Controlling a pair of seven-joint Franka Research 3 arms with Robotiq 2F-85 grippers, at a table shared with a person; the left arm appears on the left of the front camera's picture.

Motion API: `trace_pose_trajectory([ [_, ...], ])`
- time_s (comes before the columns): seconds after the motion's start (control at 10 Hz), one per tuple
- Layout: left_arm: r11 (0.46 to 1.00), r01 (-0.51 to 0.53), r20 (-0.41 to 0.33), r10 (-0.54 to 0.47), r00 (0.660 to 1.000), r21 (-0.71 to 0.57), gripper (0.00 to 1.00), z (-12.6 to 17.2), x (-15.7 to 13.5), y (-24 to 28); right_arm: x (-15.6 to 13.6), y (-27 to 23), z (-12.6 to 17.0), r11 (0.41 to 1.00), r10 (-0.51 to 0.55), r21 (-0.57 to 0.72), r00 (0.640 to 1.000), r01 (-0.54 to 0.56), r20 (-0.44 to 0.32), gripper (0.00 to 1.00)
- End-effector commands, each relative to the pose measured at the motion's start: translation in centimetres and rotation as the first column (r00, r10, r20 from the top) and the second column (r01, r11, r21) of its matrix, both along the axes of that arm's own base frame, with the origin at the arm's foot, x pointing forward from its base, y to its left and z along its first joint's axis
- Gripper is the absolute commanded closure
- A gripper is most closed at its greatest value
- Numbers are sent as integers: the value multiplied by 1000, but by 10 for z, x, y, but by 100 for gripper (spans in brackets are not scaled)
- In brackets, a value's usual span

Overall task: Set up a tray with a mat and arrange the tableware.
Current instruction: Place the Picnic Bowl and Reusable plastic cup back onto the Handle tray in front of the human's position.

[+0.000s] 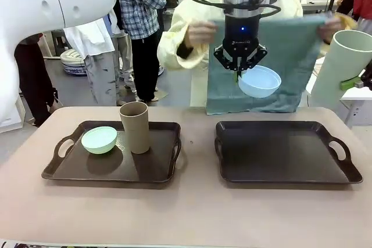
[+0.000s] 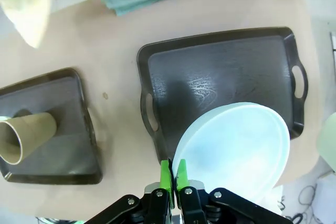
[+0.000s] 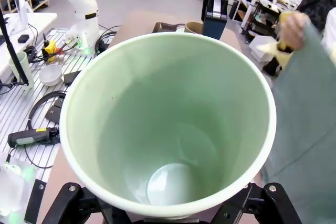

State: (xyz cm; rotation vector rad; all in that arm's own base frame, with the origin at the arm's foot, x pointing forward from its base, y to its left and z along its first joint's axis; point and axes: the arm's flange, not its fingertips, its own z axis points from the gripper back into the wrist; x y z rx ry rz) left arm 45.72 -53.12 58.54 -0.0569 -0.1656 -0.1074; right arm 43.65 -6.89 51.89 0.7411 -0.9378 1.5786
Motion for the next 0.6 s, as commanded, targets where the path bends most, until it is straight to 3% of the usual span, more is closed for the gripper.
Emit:
trace_pose_trajectory([
  [0.0,1000,2,10,-2,1000,-7,100,4,2,-1,0,1,-1,1000,8,-3,1000,-8,14,76],
  [0.5,1000,2,10,-2,1000,-7,100,4,2,-1,0,1,-1,1000,8,-3,1000,-8,14,76],
])
